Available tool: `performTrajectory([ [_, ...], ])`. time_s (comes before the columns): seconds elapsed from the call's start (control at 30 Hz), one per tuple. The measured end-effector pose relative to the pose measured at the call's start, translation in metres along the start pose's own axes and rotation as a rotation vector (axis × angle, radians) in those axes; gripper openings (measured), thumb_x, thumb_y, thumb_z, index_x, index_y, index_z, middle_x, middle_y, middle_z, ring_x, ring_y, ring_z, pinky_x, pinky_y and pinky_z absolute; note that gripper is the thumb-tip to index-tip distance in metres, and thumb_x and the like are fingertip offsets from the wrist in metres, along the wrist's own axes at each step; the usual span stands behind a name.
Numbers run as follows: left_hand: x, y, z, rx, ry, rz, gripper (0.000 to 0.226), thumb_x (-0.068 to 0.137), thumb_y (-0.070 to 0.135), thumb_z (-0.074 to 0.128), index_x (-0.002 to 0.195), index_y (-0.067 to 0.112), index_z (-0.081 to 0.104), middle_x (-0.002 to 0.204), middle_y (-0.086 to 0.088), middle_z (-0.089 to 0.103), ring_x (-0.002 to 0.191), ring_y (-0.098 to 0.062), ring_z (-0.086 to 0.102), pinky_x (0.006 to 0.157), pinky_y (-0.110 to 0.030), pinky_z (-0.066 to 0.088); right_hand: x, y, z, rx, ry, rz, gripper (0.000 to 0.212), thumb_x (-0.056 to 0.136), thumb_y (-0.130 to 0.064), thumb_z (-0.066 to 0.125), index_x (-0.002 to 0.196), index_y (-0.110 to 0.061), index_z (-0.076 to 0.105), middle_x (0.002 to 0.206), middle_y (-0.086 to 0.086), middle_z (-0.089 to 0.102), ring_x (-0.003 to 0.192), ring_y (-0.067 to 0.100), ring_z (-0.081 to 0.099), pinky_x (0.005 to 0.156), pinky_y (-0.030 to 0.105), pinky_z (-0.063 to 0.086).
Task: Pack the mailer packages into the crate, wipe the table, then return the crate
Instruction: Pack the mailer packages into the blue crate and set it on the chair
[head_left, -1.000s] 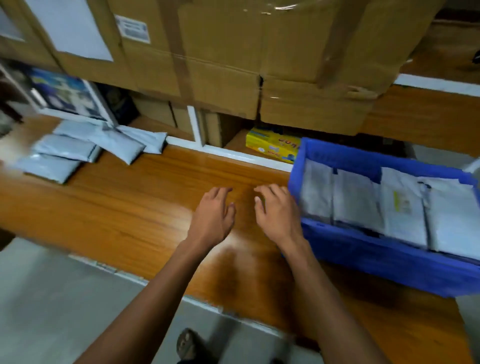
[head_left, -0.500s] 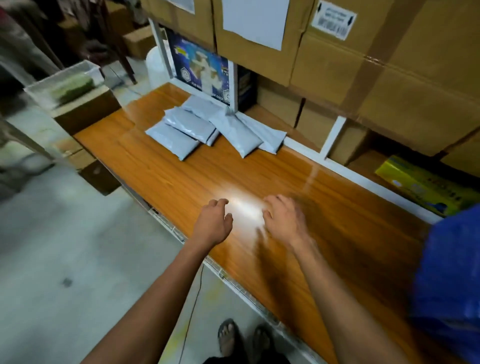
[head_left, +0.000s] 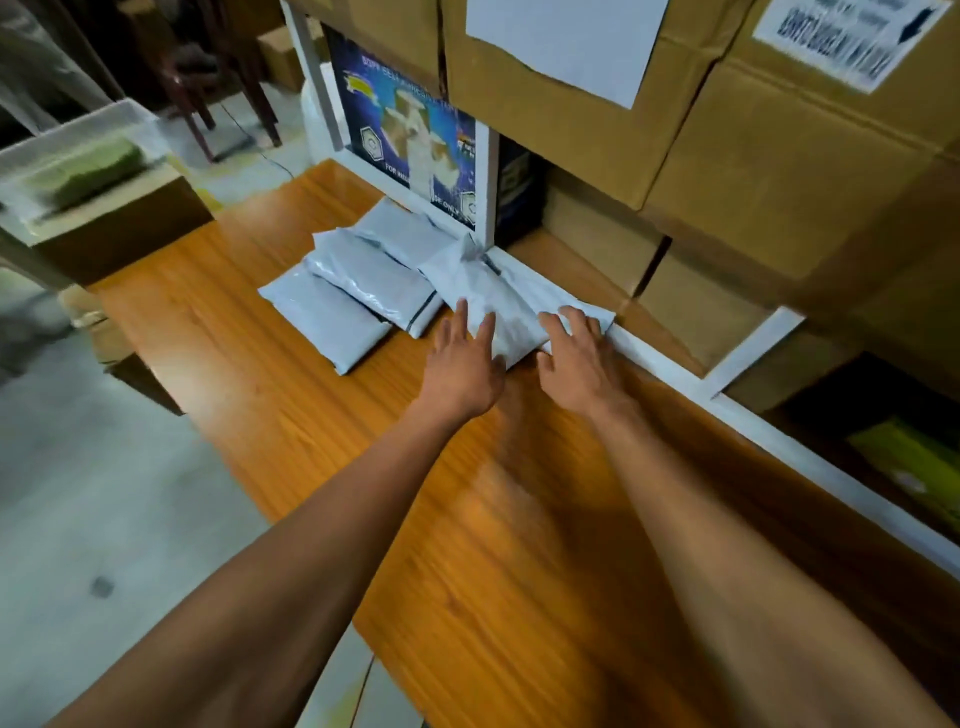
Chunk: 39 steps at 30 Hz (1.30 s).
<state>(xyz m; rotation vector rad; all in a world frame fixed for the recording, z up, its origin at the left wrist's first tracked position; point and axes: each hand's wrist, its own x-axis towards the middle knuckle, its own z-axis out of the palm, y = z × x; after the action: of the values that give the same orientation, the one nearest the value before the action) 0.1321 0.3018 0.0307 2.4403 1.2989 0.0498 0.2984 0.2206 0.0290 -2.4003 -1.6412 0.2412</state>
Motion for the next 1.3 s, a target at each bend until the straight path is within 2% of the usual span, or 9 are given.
performTrajectory([
  [0.2,0.084,-0.004,0.039,0.067,0.026,0.042,0.07,0.108,0.066,0.019,0.169,0.038,-0.002,0.175,-0.012,-0.024,0.158,-0.049,-0.018,0.129,-0.066,0.002,0.061,0.029,0.033,-0.136,-0.143,0.029,0.068,0.111,-0.044,0.04,0.169,-0.032,0.008,0.177,0.007,-0.003,0.163,0.036,-0.001,0.129,0.058,0.008],
  [0.33,0.082,-0.006,0.056,0.016,0.029,0.058,0.068,0.108,0.068,0.014,0.169,0.037,0.006,0.177,-0.007,-0.015,0.158,-0.046,-0.022,0.127,-0.062,-0.004,0.054,0.032,0.047,-0.185,-0.108,0.039,0.062,0.111,-0.051,0.028,0.168,-0.033,0.014,0.176,0.006,0.009,0.159,0.034,0.015,0.126,0.057,0.019],
  [0.53,0.035,-0.012,0.058,0.004,0.082,0.081,0.059,0.11,0.063,0.02,0.151,0.024,0.038,0.17,-0.006,0.027,0.162,-0.039,0.012,0.129,-0.06,0.021,0.0,0.015,0.054,-0.272,-0.078,0.136,0.069,0.105,-0.066,0.022,0.16,-0.024,0.03,0.157,0.019,0.039,0.135,0.035,0.044,0.107,0.049,0.039],
  [0.67,0.017,-0.016,0.043,0.077,0.215,0.077,0.047,0.107,0.06,0.03,0.125,0.02,0.049,0.135,-0.008,0.05,0.135,-0.035,0.045,0.109,-0.053,0.042,-0.021,0.006,0.052,-0.286,-0.002,0.187,0.07,0.101,-0.073,0.021,0.14,-0.02,0.046,0.133,0.016,0.054,0.11,0.03,0.053,0.089,0.042,0.042],
  [0.77,0.031,-0.021,0.043,0.064,0.239,0.042,0.059,0.099,0.064,0.046,0.137,0.02,0.046,0.15,-0.013,0.04,0.142,-0.038,0.037,0.11,-0.055,0.042,-0.007,0.009,0.053,-0.216,0.077,0.125,0.065,0.104,-0.065,0.033,0.151,-0.021,0.042,0.149,0.016,0.046,0.123,0.03,0.05,0.094,0.044,0.043],
  [0.9,0.044,-0.019,0.048,0.034,0.024,0.031,0.082,0.103,0.063,0.049,0.169,0.029,0.012,0.177,-0.011,-0.004,0.161,-0.045,0.0,0.127,-0.06,0.02,0.012,0.011,0.065,-0.145,-0.075,-0.036,0.071,0.107,-0.056,0.04,0.169,-0.035,0.013,0.177,0.008,-0.003,0.16,0.036,0.013,0.124,0.056,0.027],
  [1.1,0.008,-0.01,0.055,0.126,0.029,-0.067,0.07,0.105,0.066,0.033,0.165,0.034,0.016,0.177,-0.007,0.003,0.161,-0.041,0.005,0.12,-0.061,0.03,-0.016,0.0,0.073,-0.151,-0.019,0.127,0.069,0.103,-0.061,0.044,0.162,-0.028,0.029,0.173,0.014,0.009,0.153,0.04,0.021,0.116,0.055,0.035],
  [1.23,0.006,-0.019,0.061,0.183,0.016,-0.008,0.075,0.104,0.07,0.029,0.167,0.043,-0.001,0.177,0.0,-0.019,0.162,-0.044,-0.01,0.124,-0.06,0.023,-0.017,0.002,0.078,-0.168,-0.086,0.121,0.087,0.099,-0.072,0.041,0.167,-0.041,-0.002,0.174,0.012,-0.02,0.158,0.048,0.0,0.125,0.064,0.015],
  [1.3,0.01,-0.02,0.063,0.194,-0.007,-0.01,0.08,0.104,0.069,0.035,0.168,0.04,-0.003,0.177,0.0,-0.019,0.162,-0.045,-0.01,0.126,-0.059,0.024,-0.017,0.003,0.081,-0.105,-0.096,0.097,0.081,0.102,-0.066,0.042,0.168,-0.042,0.001,0.175,0.01,-0.019,0.159,0.048,-0.003,0.127,0.064,0.013],
])
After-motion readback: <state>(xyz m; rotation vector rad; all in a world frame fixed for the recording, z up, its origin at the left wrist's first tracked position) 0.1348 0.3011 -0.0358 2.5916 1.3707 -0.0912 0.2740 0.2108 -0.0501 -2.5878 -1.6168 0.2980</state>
